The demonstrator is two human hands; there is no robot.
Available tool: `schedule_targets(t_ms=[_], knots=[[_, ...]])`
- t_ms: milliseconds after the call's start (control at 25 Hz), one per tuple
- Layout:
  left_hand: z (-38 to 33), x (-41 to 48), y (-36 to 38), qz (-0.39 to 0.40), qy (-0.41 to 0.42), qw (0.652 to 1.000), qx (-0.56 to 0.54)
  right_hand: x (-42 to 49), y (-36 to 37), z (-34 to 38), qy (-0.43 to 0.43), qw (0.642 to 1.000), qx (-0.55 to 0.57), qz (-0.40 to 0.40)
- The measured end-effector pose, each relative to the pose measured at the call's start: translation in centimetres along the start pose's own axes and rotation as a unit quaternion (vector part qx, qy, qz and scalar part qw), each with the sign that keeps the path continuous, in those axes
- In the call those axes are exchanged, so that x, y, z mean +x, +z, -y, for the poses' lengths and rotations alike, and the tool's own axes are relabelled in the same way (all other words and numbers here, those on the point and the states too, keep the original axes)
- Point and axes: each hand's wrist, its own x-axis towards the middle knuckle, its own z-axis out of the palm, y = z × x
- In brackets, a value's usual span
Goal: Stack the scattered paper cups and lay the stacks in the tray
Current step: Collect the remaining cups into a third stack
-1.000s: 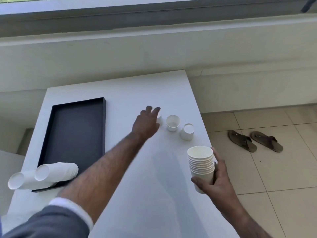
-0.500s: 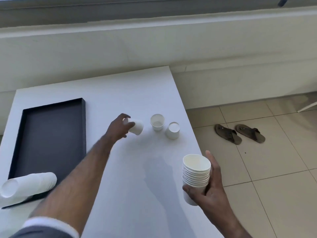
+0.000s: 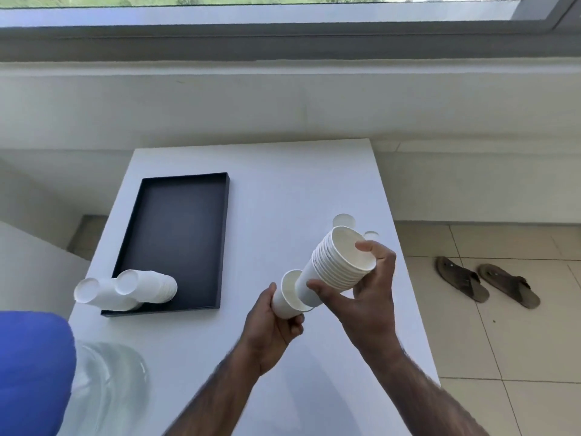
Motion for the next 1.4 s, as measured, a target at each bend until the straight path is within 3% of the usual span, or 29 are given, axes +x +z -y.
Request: schedule_targets(t_ms=[160, 320, 400, 480, 600, 680, 920, 1080, 1280, 1400], knots=[[-0.5, -0.2, 1.0, 0.01, -0.011, 1.0, -0.005, -1.0, 0.7, -1.4, -0.009, 0.997, -0.068, 0.041], [0.0, 0.0, 3.4, 0.063, -0.049, 0.997, 0.005, -1.8, -0.8, -2.5, 0.019, 0.997, -0.073, 0.03], [0.6, 1.4, 4.5, 0.065, -0.056, 0.993, 0.078, -1.6, -2.5, -3.1, 0.054, 0.997, -0.046, 0.009], [0.9, 4.6, 5.1, 0.01, -0.003, 0.978, 0.206, -1.3, -4.5, -3.6, 0.073, 0.997, -0.033, -0.017], [0.5, 12.0, 4.6, -0.104, 0.176, 0.887, 0.414, -1.6, -7.1, -4.2, 0.095, 0.994, -0.034, -0.046], [-0.1, 17.6, 4.3, -0.091, 0.233, 0.834, 0.491, -2.6, -8.9, -5.0, 0.113, 0.991, -0.03, -0.071], [0.0, 28.3, 5.1, -0.044, 0.313, 0.722, 0.615, -6.6, -12.9, -7.6, 0.154, 0.981, -0.054, -0.103], [0.4, 30.2, 6.6, -0.046, 0.336, 0.729, 0.595, -7.0, -13.0, -7.9, 0.166, 0.978, -0.073, -0.106], [-1.8, 24.1, 6.0, -0.027, 0.32, 0.816, 0.48, -3.7, -11.5, -6.1, 0.124, 0.984, -0.075, -0.103], [-2.7, 17.0, 3.6, 0.037, 0.331, 0.806, 0.49, -0.1, -9.1, -3.8, 0.076, 0.991, -0.054, -0.098]])
